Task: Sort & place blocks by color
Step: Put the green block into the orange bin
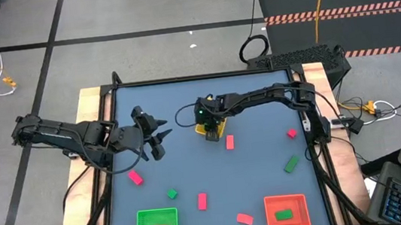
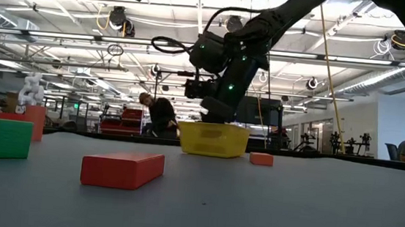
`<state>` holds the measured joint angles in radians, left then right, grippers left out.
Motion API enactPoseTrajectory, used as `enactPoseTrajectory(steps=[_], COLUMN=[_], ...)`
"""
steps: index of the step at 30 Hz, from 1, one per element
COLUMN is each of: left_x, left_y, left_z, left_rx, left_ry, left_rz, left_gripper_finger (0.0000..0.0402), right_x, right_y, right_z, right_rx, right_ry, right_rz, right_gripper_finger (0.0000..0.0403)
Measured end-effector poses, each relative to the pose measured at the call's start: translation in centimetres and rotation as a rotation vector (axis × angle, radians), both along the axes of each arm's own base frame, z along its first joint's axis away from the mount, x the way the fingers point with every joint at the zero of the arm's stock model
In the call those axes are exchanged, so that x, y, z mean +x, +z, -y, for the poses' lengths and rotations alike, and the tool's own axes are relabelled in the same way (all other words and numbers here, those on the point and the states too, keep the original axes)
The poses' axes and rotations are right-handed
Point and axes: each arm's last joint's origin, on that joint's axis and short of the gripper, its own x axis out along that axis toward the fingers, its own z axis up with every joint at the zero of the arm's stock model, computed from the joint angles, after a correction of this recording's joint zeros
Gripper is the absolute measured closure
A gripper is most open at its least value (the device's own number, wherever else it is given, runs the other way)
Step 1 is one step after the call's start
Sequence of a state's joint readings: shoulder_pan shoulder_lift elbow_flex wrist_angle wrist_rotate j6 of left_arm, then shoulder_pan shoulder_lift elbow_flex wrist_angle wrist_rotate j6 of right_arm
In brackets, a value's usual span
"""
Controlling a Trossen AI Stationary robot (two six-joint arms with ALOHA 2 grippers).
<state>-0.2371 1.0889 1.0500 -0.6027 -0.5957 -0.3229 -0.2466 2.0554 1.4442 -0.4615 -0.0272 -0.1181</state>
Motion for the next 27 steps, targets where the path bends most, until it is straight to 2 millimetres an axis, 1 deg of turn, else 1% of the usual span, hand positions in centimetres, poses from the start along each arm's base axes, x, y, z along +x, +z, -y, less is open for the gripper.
enactPoseTrajectory(steps=[4, 9, 12, 15, 17, 20, 23, 27], left_x=[0.0, 0.0, 0.0, -0.1, -0.1, -0.1, 0.0, 0.0], left_y=[0.0, 0.0, 0.0, -0.1, -0.1, -0.1, -0.1, 0.0], left_z=[0.0, 0.0, 0.0, 0.0, 0.0, 0.0, 0.0, 0.0], left_rx=[0.0, 0.001, 0.002, 0.005, 0.007, 0.007, 0.008, 0.008], left_ry=[0.0, -0.001, 0.0, -0.002, -0.003, -0.003, -0.004, -0.004], left_rz=[0.0, 0.0, -0.004, -0.01, -0.011, -0.011, -0.011, -0.008], left_gripper_finger=[0.0243, 0.0243, 0.0243, 0.0243, 0.0243, 0.0243, 0.0243, 0.0243], right_x=[-0.6, -1.6, -2.8, -4.5, -5.6, -7.2, -8.8, -10.7], right_y=[1.7, 5.3, 7.4, 9.8, 11.2, 13.0, 14.5, 15.5], right_z=[-0.2, -0.4, -0.8, -1.7, -2.8, -5.3, -8.7, -13.7], right_rx=[-0.01, -0.027, -0.014, 0.024, 0.055, 0.094, 0.126, 0.186], right_ry=[0.018, 0.022, 0.003, 0.002, 0.012, 0.023, 0.057, 0.065], right_rz=[0.005, 0.068, 0.07, 0.055, 0.04, 0.011, -0.028, -0.082], right_gripper_finger=[0.0281, 0.0281, 0.0281, 0.0281, 0.0281, 0.0281, 0.0281, 0.0281])
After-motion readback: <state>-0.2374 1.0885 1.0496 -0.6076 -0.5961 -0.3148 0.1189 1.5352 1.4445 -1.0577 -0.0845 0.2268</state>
